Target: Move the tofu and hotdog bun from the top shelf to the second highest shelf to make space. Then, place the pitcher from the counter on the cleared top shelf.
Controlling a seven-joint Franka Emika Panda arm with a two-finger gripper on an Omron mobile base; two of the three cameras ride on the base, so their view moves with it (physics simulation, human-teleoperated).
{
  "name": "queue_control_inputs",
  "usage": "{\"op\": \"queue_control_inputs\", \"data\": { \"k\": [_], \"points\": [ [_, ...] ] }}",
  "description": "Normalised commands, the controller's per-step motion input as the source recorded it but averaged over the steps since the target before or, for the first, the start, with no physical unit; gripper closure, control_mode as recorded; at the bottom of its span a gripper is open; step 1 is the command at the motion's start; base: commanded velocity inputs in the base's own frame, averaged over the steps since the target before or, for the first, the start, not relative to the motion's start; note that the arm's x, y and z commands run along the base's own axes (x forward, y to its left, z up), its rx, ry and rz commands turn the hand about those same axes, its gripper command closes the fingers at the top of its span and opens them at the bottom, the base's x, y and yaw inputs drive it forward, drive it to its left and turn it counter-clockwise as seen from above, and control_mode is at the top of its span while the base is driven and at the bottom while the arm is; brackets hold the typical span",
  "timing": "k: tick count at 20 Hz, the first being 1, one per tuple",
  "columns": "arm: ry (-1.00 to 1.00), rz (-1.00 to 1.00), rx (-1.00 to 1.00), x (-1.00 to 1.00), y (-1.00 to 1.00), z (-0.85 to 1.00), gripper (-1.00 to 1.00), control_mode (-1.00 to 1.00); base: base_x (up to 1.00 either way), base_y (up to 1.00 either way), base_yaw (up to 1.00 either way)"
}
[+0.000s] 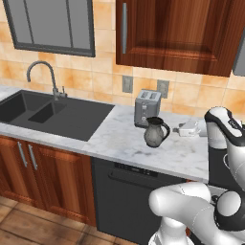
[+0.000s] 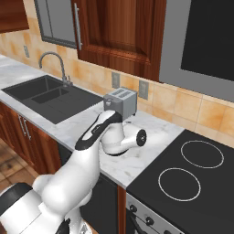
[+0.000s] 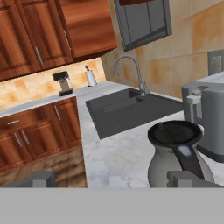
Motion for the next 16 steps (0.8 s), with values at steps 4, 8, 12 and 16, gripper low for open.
{"op": "queue_control_inputs", "data": {
  "k": [4, 8, 12, 16],
  "points": [
    [-0.02, 0.05, -0.03, 0.2, 0.0, -0.31, -1.0, -1.0, 0.0, 0.0, 0.0],
    [-0.03, 0.03, -0.01, 0.22, 0.0, -0.24, -1.0, -1.0, 0.0, 0.0, 0.0],
    [-0.03, 0.01, 0.0, 0.3, -0.01, -0.15, -1.0, -1.0, 0.0, 0.0, 0.0],
    [-0.02, 0.0, 0.0, 0.34, -0.03, -0.06, -1.0, -1.0, 0.0, 0.0, 0.0]
  ]
}}
